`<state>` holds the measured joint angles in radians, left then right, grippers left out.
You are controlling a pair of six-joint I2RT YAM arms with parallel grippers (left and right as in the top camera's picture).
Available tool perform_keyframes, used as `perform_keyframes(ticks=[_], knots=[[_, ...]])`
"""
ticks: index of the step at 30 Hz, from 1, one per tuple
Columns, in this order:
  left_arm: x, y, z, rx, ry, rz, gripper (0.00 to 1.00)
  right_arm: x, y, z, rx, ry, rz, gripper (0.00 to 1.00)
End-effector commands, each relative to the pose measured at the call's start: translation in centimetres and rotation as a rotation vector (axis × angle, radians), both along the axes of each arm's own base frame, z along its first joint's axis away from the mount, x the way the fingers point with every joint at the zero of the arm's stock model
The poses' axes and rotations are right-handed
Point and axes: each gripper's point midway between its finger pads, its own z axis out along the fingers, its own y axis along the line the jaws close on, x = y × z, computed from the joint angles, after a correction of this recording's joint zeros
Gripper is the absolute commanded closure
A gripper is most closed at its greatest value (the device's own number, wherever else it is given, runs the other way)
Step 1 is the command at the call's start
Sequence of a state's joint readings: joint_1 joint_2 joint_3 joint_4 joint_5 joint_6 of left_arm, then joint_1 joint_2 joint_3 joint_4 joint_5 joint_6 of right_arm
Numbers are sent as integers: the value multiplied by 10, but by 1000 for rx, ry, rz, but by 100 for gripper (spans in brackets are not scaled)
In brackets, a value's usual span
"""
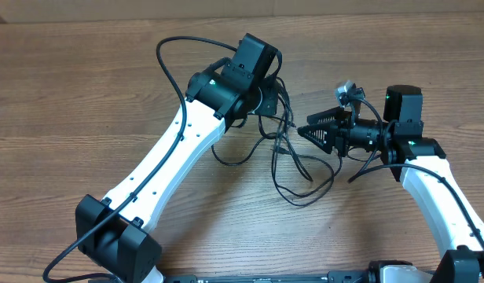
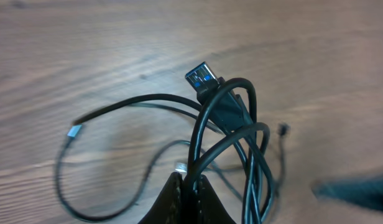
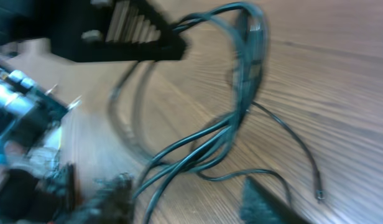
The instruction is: Untangle cables
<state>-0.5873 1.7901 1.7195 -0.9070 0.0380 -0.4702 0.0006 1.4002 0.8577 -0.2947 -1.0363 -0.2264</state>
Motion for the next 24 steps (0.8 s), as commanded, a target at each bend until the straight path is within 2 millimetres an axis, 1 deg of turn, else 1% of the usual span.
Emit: perform_keyframes(ticks=[1,8,12,13,14,16,17,21,22,24], knots=[[-16,-23,5,-119,72,-81,96,15,-12,-9,-68,22,-105,34],[-28,-38,9,-186,117,-139,96,22,-18,-13,-107,12,-147,34],[-31,-43,10,-188,109,-151,96,21,-18,-13,-105,17,-148,53],[-31,-45,11,-192,104,-155,96,21,-18,-13,-105,18,-148,62],[-31,-47,12,-194,101,-158,96,21,-18,-14,-105,20,-148,76],[-30,-48,13,-197,95,-160,96,18,-16,-13,-94,29,-135,91],[-29,-49,13,-200,90,-160,96,15,-14,-12,-83,36,-121,96],[-22,-48,16,-202,65,-139,96,10,-12,-15,-72,67,-108,96],[-19,-46,16,-190,52,-128,96,9,-12,-15,-73,73,-108,96],[-9,-36,14,-141,12,-70,96,5,-12,-19,-75,103,-106,96]])
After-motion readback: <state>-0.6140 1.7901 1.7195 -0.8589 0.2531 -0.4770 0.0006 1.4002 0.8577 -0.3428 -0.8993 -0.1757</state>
